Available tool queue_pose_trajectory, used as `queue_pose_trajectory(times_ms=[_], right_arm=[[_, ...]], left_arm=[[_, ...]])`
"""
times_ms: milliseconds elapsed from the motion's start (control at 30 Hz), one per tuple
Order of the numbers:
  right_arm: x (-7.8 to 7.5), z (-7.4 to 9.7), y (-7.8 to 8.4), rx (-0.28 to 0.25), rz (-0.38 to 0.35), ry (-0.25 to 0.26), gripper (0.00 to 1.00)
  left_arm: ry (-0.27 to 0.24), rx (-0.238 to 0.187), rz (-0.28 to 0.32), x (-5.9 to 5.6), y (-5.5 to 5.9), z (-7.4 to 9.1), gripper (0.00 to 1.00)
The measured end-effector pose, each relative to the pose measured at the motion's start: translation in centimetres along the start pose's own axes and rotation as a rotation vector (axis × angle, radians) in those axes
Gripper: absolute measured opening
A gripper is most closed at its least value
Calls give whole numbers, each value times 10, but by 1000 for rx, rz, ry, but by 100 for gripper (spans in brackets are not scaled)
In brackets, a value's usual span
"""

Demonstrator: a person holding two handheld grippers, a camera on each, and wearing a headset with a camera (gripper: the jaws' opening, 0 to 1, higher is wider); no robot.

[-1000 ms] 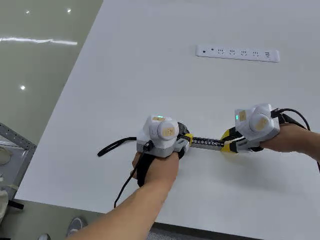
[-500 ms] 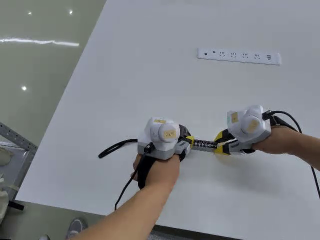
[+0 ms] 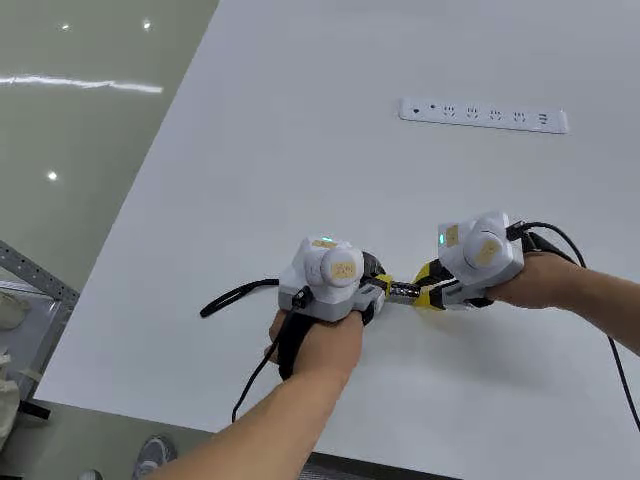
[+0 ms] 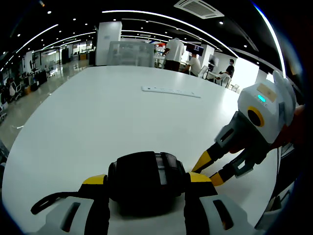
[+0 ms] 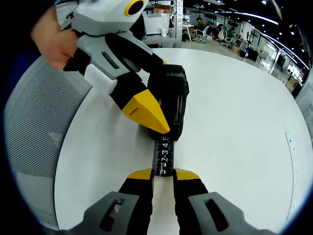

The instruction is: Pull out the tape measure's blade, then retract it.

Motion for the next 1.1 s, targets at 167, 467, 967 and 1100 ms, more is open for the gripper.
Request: queue_pose_trajectory(times_ms=[167, 467, 967, 1100], right_arm=[[0, -3, -4, -5, 0, 1, 12], [-1, -9, -11, -6, 4, 4, 12], [-3, -17, -24, -20, -2, 12, 12], [-4, -17, -25, -20, -2, 14, 12]], left_arm=[[1, 1, 1, 0, 0, 0, 57], [2, 2, 1, 0, 0, 1, 57], [4, 5, 2, 0, 0, 0, 58], [3, 5, 2, 1, 0, 0, 58]])
Point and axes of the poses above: the centre of the closed fingertips' face, and the gripper's own axes: z roughly backward along the fingers, x roughly to its left, y roughly out of its underside, the point moved 7 cm from there along z, roughly backward along the fingers, and after that the axes turned 7 degrees about -y, right-handed, at the moved point
